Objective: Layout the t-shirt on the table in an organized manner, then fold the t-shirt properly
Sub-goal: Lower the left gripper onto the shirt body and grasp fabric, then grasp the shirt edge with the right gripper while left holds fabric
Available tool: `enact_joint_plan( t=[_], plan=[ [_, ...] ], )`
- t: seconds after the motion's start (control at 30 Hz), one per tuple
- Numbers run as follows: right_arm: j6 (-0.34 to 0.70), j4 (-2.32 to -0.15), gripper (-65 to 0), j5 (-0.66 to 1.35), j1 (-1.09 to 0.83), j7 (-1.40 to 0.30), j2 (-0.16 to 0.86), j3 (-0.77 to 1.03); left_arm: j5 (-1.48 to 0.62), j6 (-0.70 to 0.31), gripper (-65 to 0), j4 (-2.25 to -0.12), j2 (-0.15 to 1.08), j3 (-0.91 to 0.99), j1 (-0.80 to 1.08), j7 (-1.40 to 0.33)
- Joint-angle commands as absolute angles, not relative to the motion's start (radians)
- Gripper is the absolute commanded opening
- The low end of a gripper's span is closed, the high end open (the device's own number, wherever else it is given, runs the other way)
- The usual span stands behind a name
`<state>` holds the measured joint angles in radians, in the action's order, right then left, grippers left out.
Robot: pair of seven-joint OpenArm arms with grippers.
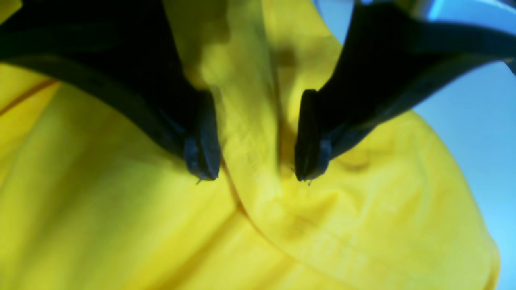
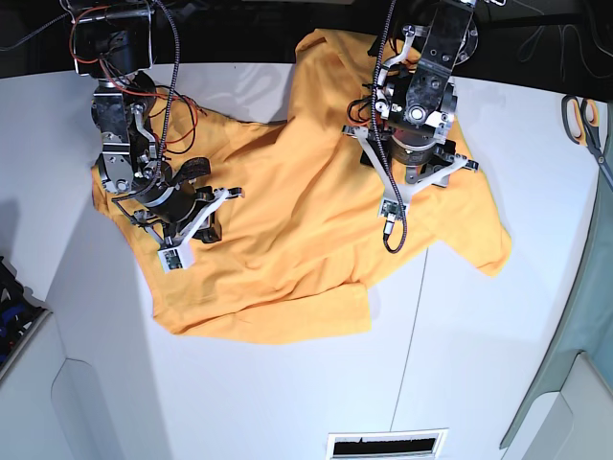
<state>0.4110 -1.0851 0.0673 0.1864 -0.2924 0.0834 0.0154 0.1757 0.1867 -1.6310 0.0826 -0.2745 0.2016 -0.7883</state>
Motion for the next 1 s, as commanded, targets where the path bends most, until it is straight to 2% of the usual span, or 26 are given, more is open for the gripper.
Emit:
enact_joint_plan(
  t=[0.0,0.1,0.27,0.33,0.73,0.97],
  plan=[
    [0.408,-1.095,-65.0,0.071,0.205,-0.289,0.089,0.017,0.188,0.19,-31.5,-1.633,0.081,-0.274,0.191,-0.781],
    [0.408,-1.095,-65.0,0.071,0.205,-0.288,0.089,0.018,0.189,0.189,-35.0,-1.608,0.081,-0.274,0.191,-0.774],
    [0.407,-1.095,-65.0,0.071,0.205,-0.288,0.089,0.018,0.23,0.191,-59.9,-1.608,0.081,-0.274,0.191,-0.764],
    [0.408,-1.095,-65.0,0.071,0.205,-0.288,0.089,0.018,0.253,0.191,-64.7,-1.608,0.081,-0.274,0.191,-0.762],
    [0.407,-1.095,-65.0,0.071,0.21,-0.283,0.131,0.018,0.299,0.19,-65.0,-1.613,0.092,-0.274,0.191,-0.758],
    [0.407,-1.095,-65.0,0.071,0.21,-0.28,0.184,0.018,0.229,0.16,-65.0,-1.641,0.121,-0.273,0.191,-0.733]
  ],
)
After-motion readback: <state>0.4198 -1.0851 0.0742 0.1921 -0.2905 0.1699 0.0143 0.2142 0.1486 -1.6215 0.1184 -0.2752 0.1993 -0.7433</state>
